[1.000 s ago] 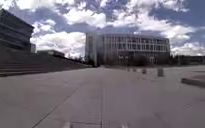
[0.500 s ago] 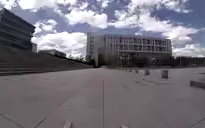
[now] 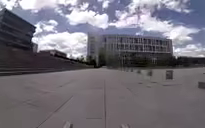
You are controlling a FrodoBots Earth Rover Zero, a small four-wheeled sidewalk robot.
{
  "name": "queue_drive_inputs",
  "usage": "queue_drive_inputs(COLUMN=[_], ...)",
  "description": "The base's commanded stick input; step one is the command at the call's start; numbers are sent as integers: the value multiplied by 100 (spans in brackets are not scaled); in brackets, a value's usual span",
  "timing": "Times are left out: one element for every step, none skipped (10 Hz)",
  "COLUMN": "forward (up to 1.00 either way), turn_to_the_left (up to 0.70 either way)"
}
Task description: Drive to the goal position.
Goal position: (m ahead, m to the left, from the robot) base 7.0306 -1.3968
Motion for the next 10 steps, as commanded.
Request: queue_drive_inputs(forward=[70, 70, 70, 70, 70, 70, 70, 70, 70, 70], turn_to_the_left=[0, 0, 0, 0, 0, 0, 0, 0, 0, 0])
